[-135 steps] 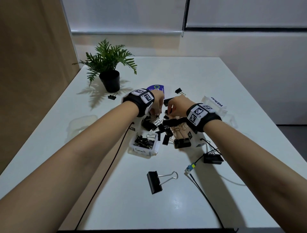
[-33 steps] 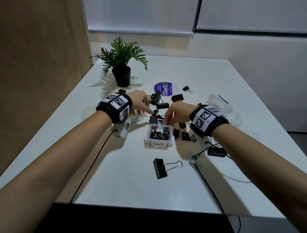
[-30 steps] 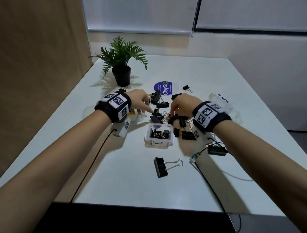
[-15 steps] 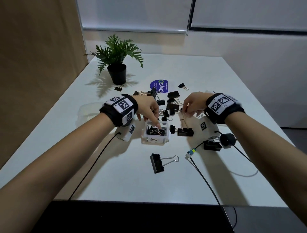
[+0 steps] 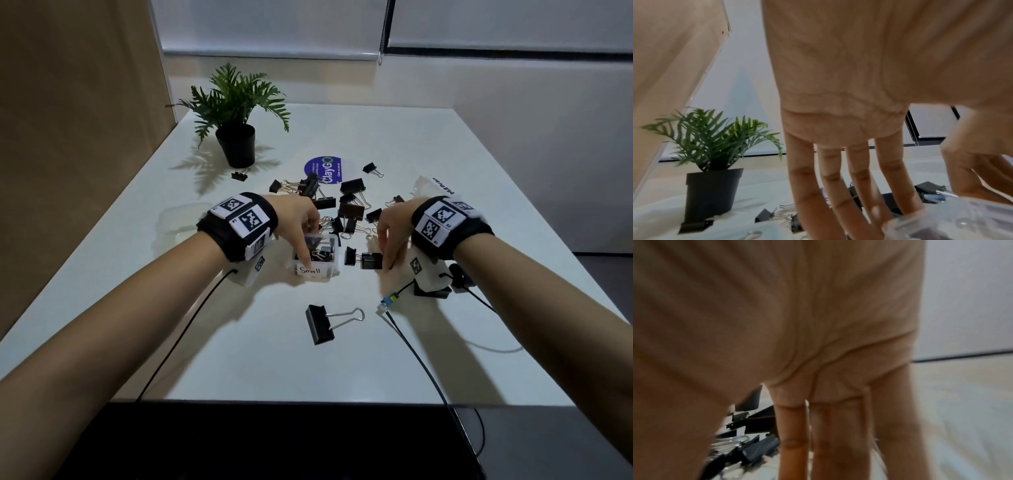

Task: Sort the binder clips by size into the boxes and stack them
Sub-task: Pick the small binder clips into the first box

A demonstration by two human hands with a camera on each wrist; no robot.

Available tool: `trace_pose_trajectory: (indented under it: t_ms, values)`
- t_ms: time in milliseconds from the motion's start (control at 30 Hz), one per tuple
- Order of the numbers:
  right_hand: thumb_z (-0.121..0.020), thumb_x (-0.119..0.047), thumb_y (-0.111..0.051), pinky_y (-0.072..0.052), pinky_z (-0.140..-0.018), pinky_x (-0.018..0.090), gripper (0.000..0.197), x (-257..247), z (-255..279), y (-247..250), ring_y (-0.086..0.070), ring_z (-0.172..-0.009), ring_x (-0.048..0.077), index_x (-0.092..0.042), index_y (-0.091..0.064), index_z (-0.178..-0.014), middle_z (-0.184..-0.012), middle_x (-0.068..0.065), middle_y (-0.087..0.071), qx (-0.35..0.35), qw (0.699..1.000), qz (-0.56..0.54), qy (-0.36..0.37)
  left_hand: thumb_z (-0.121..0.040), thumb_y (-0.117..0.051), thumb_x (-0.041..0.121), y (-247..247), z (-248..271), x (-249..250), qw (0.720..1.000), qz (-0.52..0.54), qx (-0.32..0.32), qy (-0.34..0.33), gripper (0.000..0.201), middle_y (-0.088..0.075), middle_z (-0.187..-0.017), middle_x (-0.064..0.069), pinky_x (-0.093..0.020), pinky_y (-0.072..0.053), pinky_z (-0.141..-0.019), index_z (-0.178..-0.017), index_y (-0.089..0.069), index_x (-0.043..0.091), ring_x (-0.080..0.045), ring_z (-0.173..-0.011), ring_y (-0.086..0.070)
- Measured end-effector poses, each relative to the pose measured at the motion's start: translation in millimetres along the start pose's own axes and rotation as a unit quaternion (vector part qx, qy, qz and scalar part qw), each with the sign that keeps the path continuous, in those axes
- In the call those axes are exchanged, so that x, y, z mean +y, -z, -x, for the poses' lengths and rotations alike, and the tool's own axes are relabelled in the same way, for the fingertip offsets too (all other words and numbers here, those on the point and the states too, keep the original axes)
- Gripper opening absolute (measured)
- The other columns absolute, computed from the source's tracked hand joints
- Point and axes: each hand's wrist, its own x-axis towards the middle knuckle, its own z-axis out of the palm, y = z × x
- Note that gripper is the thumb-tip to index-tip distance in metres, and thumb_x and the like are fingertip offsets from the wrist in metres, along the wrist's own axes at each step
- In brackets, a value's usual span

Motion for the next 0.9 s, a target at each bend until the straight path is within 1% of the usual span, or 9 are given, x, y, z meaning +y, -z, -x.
trace_pose_trajectory:
  t_ms: [133,267,367,433,533,633,733,833,900]
  values:
    - [-0.068,-0.026,-0.085,-0.058,-0.08,0.028,0.032,11.2,-2.0,3.1,-0.073,-0.089,0.015,-0.007,-0.075,-0.092,-0.085,0.004,-0.077,0.036,0.989,-0.13,0.063,-0.055,-0.088,0.044,-2.7,2.9,-7.9,1.0,0.008,0.008,0.007,0.05,-0.061,-0.097,0.003,-0.034,-0.054,-0.073,-0.09,-0.057,0.026,-0.013,-0.076,-0.056]
    - [-0.08,-0.018,-0.074,-0.06,-0.077,0.034,0.012,37.8,-7.8,21.5,-0.073,-0.078,0.018,-0.008,-0.077,-0.086,-0.078,0.007,-0.076,0.235,0.956,-0.172,0.04,-0.052,-0.09,0.045,-4.6,6.0,-7.7,1.0,0.004,0.007,0.006,0.058,-0.062,-0.1,0.002,-0.036,-0.055,-0.075,-0.097,-0.06,0.024,-0.016,-0.082,-0.058]
    - [-0.086,-0.005,-0.061,-0.06,-0.077,0.038,0.017,53.7,-10.2,33.4,-0.071,-0.088,0.024,-0.004,-0.076,-0.094,-0.091,0.013,-0.074,0.328,0.929,-0.171,0.01,-0.051,-0.089,0.046,-5.0,6.1,-3.8,0.999,-0.031,0.012,-0.006,0.063,-0.064,-0.1,0.003,-0.029,-0.049,-0.07,-0.102,-0.063,0.019,-0.015,-0.085,-0.058]
    - [-0.088,-0.001,-0.056,-0.059,-0.078,0.039,0.022,62.5,-11.2,37.4,-0.069,-0.096,0.025,-0.007,-0.076,-0.095,-0.099,0.013,-0.073,0.338,0.928,-0.159,0.001,-0.052,-0.089,0.046,-2.6,5.1,-1.3,0.999,-0.041,0.022,-0.015,0.062,-0.065,-0.1,0.004,-0.029,-0.049,-0.069,-0.102,-0.064,0.019,-0.015,-0.085,-0.058]
    - [-0.088,0.001,-0.048,-0.054,-0.091,0.038,0.033,75.5,-13.1,39.6,-0.062,-0.107,0.026,-0.015,-0.075,-0.1,-0.114,0.009,-0.069,0.356,0.926,-0.124,-0.021,-0.052,-0.089,0.047,8.8,1.6,2.1,0.999,-0.017,0.035,-0.031,0.058,-0.067,-0.096,0.005,-0.026,-0.047,-0.064,-0.1,-0.066,0.022,-0.013,-0.082,-0.059]
    - [-0.087,0.004,-0.04,-0.044,-0.1,0.033,0.045,87.2,-14.9,40.0,-0.053,-0.121,0.029,-0.014,-0.069,-0.116,-0.129,0.011,-0.059,0.375,0.92,-0.107,-0.03,-0.052,-0.089,0.046,24.8,-2.9,6.5,0.998,0.029,0.046,-0.041,0.056,-0.07,-0.09,0.005,-0.032,-0.055,-0.072,-0.097,-0.067,0.023,-0.013,-0.076,-0.064]
    - [-0.088,0.001,-0.04,-0.04,-0.101,0.036,0.046,100.6,-20.0,41.8,-0.046,-0.125,0.033,-0.015,-0.063,-0.124,-0.134,0.016,-0.047,0.412,0.904,-0.11,-0.042,-0.055,-0.089,0.041,40.9,-13.0,12.5,0.997,0.037,0.058,-0.045,0.052,-0.066,-0.08,0.008,-0.034,-0.056,-0.072,-0.099,-0.067,0.022,-0.016,-0.074,-0.063]
    - [-0.09,-0.003,-0.045,-0.038,-0.105,0.042,0.044,111.7,-21.6,46.3,-0.035,-0.131,0.033,-0.015,-0.057,-0.131,-0.139,0.016,-0.04,0.457,0.878,-0.12,-0.069,-0.058,-0.088,0.037,53.6,-29.8,16.4,0.996,0.046,0.068,-0.047,0.051,-0.066,-0.084,0.009,-0.032,-0.056,-0.071,-0.102,-0.067,0.021,-0.011,-0.071,-0.061]
    - [-0.093,-0.009,-0.047,-0.035,-0.107,0.047,0.045,117.5,-21.3,48.0,-0.028,-0.136,0.032,-0.015,-0.048,-0.138,-0.146,0.014,-0.034,0.454,0.877,-0.112,-0.105,-0.061,-0.088,0.034,59.7,-43.6,17.9,0.994,0.052,0.083,-0.048,0.05,-0.065,-0.087,0.008,-0.03,-0.055,-0.067,-0.104,-0.067,0.019,-0.008,-0.069,-0.059]
